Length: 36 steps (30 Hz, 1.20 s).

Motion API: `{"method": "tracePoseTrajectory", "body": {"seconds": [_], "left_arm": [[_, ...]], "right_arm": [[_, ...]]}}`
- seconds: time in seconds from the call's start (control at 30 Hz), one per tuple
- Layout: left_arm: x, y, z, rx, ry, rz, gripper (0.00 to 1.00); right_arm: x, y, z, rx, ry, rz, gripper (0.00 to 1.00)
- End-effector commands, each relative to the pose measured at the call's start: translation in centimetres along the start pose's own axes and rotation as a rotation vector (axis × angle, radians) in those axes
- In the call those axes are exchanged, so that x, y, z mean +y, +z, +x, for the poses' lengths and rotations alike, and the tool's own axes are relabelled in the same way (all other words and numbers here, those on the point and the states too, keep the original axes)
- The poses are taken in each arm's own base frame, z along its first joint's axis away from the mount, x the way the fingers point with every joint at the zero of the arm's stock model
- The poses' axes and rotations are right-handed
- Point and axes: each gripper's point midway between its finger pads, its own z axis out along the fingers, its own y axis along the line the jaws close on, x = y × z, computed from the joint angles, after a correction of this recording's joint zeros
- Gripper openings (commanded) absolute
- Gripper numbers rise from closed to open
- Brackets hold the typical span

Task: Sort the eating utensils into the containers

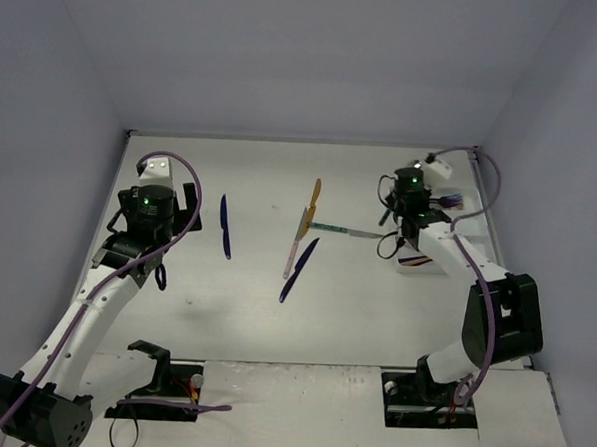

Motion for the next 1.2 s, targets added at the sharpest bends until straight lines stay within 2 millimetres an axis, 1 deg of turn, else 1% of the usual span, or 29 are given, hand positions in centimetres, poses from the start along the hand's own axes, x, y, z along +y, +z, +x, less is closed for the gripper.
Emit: {"method": "tracePoseTrajectory", "body": {"seconds": [0.0, 0.03, 0.13, 0.2, 0.23, 0.27, 0.3, 0.4, 0.43, 0.57, 0.67, 0.7, 0.73, 0.83, 0.9, 0.93, 0.97, 1.03, 1.07, 1.17], "left_arm": [[-0.2, 0.1, -1.6, -0.051, -0.032, 0.005, 0.97], [-0.2, 0.1, -1.6, -0.050, -0.032, 0.005, 0.97], [-0.3, 0.2, -1.5, -0.047, -0.033, 0.011, 0.97], [-0.4, 0.1, -1.6, -0.048, -0.033, 0.014, 0.97], [-0.3, 0.1, -1.6, -0.048, -0.033, 0.012, 0.97], [-0.3, 0.2, -1.5, -0.045, -0.032, 0.012, 0.98], [-0.3, 0.2, -1.5, -0.044, -0.031, 0.011, 0.98], [-0.4, 0.3, -1.4, -0.041, -0.030, 0.015, 0.97], [-0.5, 0.3, -1.4, -0.041, -0.030, 0.016, 0.98], [-0.5, 0.4, -1.3, -0.036, -0.028, 0.015, 0.97], [-0.5, 0.4, -1.3, -0.035, -0.029, 0.014, 0.97], [-0.5, 0.4, -1.3, -0.035, -0.029, 0.014, 0.97], [-0.5, 0.4, -1.3, -0.035, -0.029, 0.014, 0.97], [-0.6, 0.5, -1.3, -0.032, -0.028, 0.018, 0.97], [-0.6, 0.4, -1.3, -0.033, -0.029, 0.018, 0.97], [-0.6, 0.4, -1.3, -0.033, -0.029, 0.018, 0.98], [-0.5, 0.4, -1.3, -0.036, -0.030, 0.017, 0.98], [-0.5, 0.4, -1.4, -0.036, -0.030, 0.018, 0.97], [-0.6, 0.4, -1.3, -0.035, -0.029, 0.018, 0.97], [-0.5, 0.4, -1.3, -0.037, -0.029, 0.016, 0.97]], "right_arm": [[-8.8, 0.2, -2.8, -0.097, 0.263, 0.196, 0.00], [-10.3, 0.3, -2.1, -0.089, 0.302, 0.226, 0.00], [-14.0, 0.5, -1.9, -0.099, 0.384, 0.304, 0.00], [-15.1, 0.5, -1.4, -0.099, 0.419, 0.334, 0.00], [-16.4, 0.6, -1.9, -0.114, 0.434, 0.363, 0.00], [-17.5, 0.8, -1.4, -0.115, 0.462, 0.395, 0.00], [-18.2, 1.0, -1.0, -0.111, 0.479, 0.414, 0.00], [-19.2, 1.8, -0.1, -0.088, 0.516, 0.443, 0.00], [-19.3, 2.1, 0.2, -0.082, 0.527, 0.451, 0.01], [-19.2, 2.8, 1.1, -0.050, 0.547, 0.449, 0.17], [-18.3, 3.0, 1.4, -0.007, 0.519, 0.405, 0.27], [-18.0, 2.9, 1.3, -0.001, 0.507, 0.390, 0.29], [-17.5, 2.7, 1.0, 0.004, 0.481, 0.370, 0.33], [-16.2, 1.7, 0.1, -0.008, 0.414, 0.323, 0.42], [-14.9, 0.8, -0.9, -0.030, 0.366, 0.280, 0.47], [-14.4, 0.5, -1.0, -0.032, 0.342, 0.268, 0.49], [-13.7, -0.1, -1.5, -0.046, 0.319, 0.249, 0.52], [-12.1, -1.0, -1.9, -0.064, 0.265, 0.219, 0.53], [-11.8, -1.3, -2.2, -0.075, 0.255, 0.213, 0.53], [-12.3, -1.5, -3.2, -0.103, 0.229, 0.233, 0.51]]}}
